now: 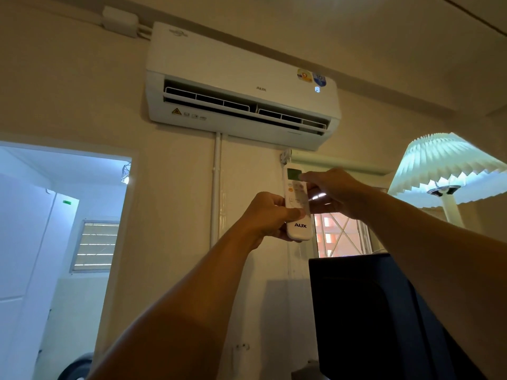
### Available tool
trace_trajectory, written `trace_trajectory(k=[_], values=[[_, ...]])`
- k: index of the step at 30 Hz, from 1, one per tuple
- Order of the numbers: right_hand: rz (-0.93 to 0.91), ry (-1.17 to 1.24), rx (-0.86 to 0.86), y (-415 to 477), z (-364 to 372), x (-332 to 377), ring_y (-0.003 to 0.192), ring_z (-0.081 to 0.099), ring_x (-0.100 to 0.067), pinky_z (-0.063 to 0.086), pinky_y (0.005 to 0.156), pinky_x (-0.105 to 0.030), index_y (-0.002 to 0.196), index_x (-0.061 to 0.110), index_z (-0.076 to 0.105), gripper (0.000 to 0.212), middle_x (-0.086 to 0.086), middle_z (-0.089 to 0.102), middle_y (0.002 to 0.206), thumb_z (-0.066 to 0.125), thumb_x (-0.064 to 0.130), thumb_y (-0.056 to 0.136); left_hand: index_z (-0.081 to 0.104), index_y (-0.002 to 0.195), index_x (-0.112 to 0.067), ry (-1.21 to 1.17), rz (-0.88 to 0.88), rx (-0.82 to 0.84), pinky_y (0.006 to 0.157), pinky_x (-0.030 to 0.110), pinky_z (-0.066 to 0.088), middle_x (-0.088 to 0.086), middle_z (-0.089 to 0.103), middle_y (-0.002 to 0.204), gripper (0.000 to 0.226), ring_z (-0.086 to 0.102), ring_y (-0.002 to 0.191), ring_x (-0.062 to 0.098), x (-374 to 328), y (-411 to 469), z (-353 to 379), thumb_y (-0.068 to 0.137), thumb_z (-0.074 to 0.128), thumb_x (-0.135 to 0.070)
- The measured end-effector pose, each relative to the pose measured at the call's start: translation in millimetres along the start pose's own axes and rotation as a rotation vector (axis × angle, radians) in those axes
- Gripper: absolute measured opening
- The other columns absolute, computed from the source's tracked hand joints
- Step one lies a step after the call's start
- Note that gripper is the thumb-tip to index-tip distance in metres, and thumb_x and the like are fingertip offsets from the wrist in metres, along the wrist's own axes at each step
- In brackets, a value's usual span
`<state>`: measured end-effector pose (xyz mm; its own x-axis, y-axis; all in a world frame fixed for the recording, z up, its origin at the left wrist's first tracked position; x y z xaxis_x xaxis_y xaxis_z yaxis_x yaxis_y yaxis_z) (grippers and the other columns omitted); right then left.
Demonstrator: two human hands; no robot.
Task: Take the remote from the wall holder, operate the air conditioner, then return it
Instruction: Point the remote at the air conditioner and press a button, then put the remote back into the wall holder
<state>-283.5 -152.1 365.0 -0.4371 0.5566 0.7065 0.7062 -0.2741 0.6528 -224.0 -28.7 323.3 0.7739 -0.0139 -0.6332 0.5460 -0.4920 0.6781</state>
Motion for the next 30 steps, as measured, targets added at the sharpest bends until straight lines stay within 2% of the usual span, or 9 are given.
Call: trace_trajectory(k=[4,8,12,16,18,20,26,30], values=[[0.009,-0.027,-0.033,6.4,13.6,-1.6,0.077,0.072,-0.026,0.058,0.061,-0.031,0.108,0.002,0.061,0.038,-0.012,0.071,0.093,0.059,0.036,0.089,0.055,0.117,-0.010,0.052,0.005,-0.015,0.058,0.027,0.059,0.008,0.064,0.117,0.037,0.068,0.099,0.030,12.3,1.0,-10.9,0.084,0.066,-0.023],[-0.020,-0.070,-0.081,14.2,27.8,0.2,0.075,0.072,-0.024,0.061,0.066,-0.033,0.101,0.004,0.064,0.041,-0.010,0.071,0.094,0.067,0.041,0.083,0.057,0.113,-0.012,0.234,0.102,-0.074,0.069,0.040,0.062,0.011,0.067,0.114,0.040,0.070,0.095,0.028,28.3,2.5,-23.0,0.079,0.072,-0.027],[-0.034,-0.166,-0.173,16.4,47.1,-1.2,0.070,0.073,-0.022,0.060,0.059,-0.029,0.097,0.004,0.065,0.049,-0.008,0.073,0.089,0.078,0.044,0.071,0.056,0.109,-0.016,0.406,0.181,-0.190,0.069,0.032,0.059,0.008,0.070,0.105,0.039,0.067,0.081,0.019,51.4,-1.3,-33.8,0.078,0.072,-0.034],[-0.020,-0.169,-0.239,15.5,70.8,-12.1,0.070,0.073,-0.022,0.061,0.056,-0.029,0.097,0.004,0.065,0.048,-0.010,0.073,0.090,0.083,0.037,0.067,0.054,0.112,-0.017,0.437,0.185,-0.233,0.067,0.027,0.055,0.005,0.070,0.104,0.043,0.067,0.083,0.019,79.3,-9.1,-41.8,0.078,0.070,-0.037],[-0.010,-0.207,-0.261,15.6,83.8,-20.7,0.071,0.073,-0.022,0.061,0.056,-0.029,0.098,0.004,0.065,0.050,-0.010,0.072,0.092,0.083,0.037,0.067,0.053,0.114,-0.016,0.453,0.171,-0.196,0.061,0.021,0.050,0.006,0.070,0.105,0.043,0.064,0.081,0.017,95.6,-11.5,-44.3,0.077,0.071,-0.032],[-0.007,-0.254,-0.273,16.8,96.5,-31.5,0.075,0.073,-0.024,0.062,0.062,-0.033,0.100,0.004,0.065,0.051,-0.012,0.072,0.095,0.083,0.038,0.066,0.054,0.114,-0.014,0.498,0.148,-0.136,0.059,0.017,0.043,0.007,0.068,0.107,0.043,0.059,0.081,0.014,114.1,-13.2,-44.8,0.077,0.072,-0.026],[-0.007,-0.324,-0.251,26.8,140.0,-79.9,0.081,0.071,-0.026,0.062,0.071,-0.041,0.102,0.006,0.064,0.058,-0.012,0.070,0.099,0.082,0.043,0.062,0.059,0.109,-0.008,0.576,-0.013,-0.128,0.084,0.035,0.051,0.012,0.067,0.107,0.036,0.064,0.097,0.026,181.3,-10.2,-46.5,0.078,0.071,-0.021],[-0.046,-0.410,-0.226,34.8,171.1,-121.2,0.082,0.066,-0.023,0.058,0.067,-0.035,0.098,0.007,0.063,0.055,-0.008,0.067,0.094,0.081,0.044,0.062,0.064,0.097,-0.003,0.569,-0.097,-0.156,0.078,0.036,0.053,0.016,0.070,0.096,0.026,0.066,0.089,0.029,230.2,-6.7,-39.9,0.078,0.070,-0.020]])
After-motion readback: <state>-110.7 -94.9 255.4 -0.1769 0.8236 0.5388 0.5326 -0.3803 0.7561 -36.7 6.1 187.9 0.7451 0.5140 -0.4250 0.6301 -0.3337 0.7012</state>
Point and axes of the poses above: each hand's wrist, its own y-axis towards the middle knuckle, its own z-axis out of the palm, x = y × z, the point moved 6 cm from there along y, towards the middle knuckle
